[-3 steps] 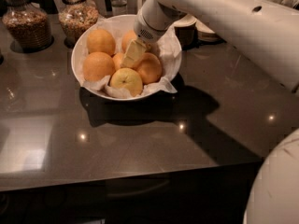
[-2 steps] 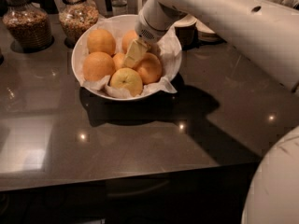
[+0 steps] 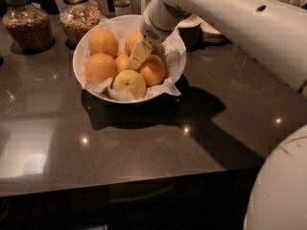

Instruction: Pick orange from white bowl

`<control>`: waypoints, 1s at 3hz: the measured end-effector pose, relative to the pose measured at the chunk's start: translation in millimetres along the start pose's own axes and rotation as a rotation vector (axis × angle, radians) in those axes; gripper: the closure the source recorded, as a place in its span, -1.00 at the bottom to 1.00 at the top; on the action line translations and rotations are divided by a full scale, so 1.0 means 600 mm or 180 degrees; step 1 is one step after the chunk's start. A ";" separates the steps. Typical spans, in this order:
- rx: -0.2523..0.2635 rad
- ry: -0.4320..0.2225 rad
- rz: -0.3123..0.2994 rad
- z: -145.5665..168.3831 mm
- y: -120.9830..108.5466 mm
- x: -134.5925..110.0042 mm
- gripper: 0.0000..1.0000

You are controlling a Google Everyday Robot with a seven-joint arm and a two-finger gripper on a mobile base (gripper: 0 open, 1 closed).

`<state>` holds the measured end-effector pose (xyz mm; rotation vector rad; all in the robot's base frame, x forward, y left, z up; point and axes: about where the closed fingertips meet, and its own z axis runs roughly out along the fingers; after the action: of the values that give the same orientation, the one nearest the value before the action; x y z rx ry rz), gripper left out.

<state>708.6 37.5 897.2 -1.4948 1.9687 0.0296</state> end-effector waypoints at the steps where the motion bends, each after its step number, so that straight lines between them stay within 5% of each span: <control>1: 0.0012 0.0032 0.0011 0.002 -0.005 0.000 0.94; 3: 0.0027 0.0061 0.0024 -0.001 -0.012 -0.004 1.00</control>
Offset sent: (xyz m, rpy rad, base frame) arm 0.0425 -0.0289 -0.0333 -0.0219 -0.0353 -0.2576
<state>714.8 36.6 901.3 -1.4872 1.9872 0.0103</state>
